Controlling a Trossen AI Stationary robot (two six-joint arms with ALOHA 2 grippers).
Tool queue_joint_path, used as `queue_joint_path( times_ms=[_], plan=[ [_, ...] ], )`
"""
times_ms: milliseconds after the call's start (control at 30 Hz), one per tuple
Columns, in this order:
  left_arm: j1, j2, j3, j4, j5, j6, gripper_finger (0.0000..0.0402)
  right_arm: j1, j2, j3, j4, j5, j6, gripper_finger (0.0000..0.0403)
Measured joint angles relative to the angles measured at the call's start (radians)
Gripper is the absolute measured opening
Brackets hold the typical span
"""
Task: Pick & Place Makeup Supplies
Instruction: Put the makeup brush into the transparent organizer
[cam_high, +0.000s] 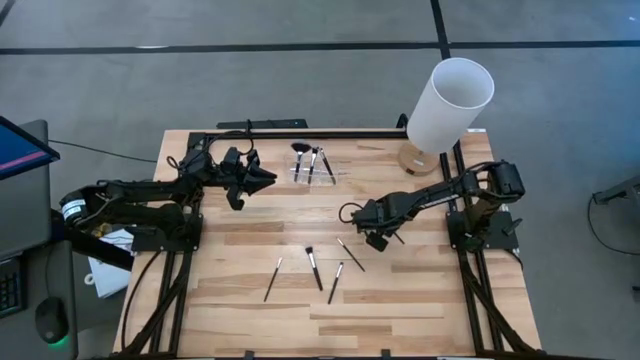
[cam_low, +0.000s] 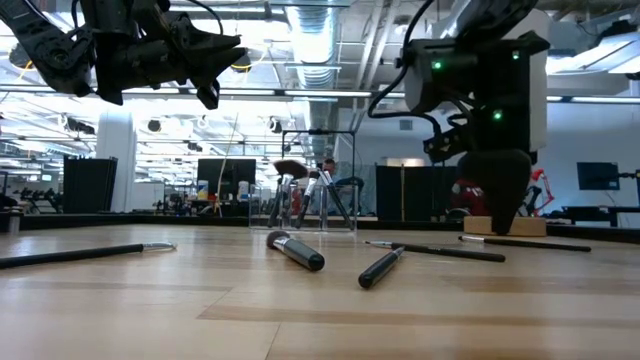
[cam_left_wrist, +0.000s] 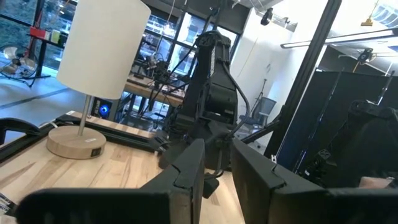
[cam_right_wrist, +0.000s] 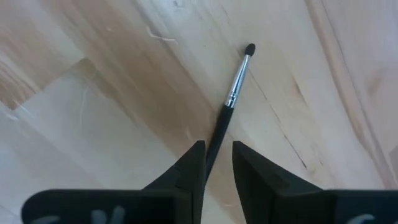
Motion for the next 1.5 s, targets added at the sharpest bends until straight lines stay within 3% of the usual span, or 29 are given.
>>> queue_joint_path(
  times_ms=[300,533,700,1200,1500],
  plan=[
    [0.000,0.000,0.000,0.000,0.002,0.000,0.0076,-0.036,-0.030,-0.012,-0.020,-0.002,0.009,0.0070],
    [0.000,0.000,-0.001,0.000,0.004,0.000,0.0076,-0.057,-0.248,-0.179,0.076,-0.029,0.115,0.0069],
    [0.000,0.000,-0.001,0.000,0.000,0.000,0.0076,-0.030,-0.350,-0.204,0.153,-0.028,0.205,0.0069],
    [0.000,0.000,-0.001,0.000,-0.007,-0.001,0.0076,-0.018,-0.154,-0.204,0.239,-0.054,0.187,0.0069],
    [0.000,0.000,-0.001,0.000,-0.007,0.000,0.0076,-0.023,-0.131,-0.203,0.241,-0.057,0.177,0.0069]
  ],
)
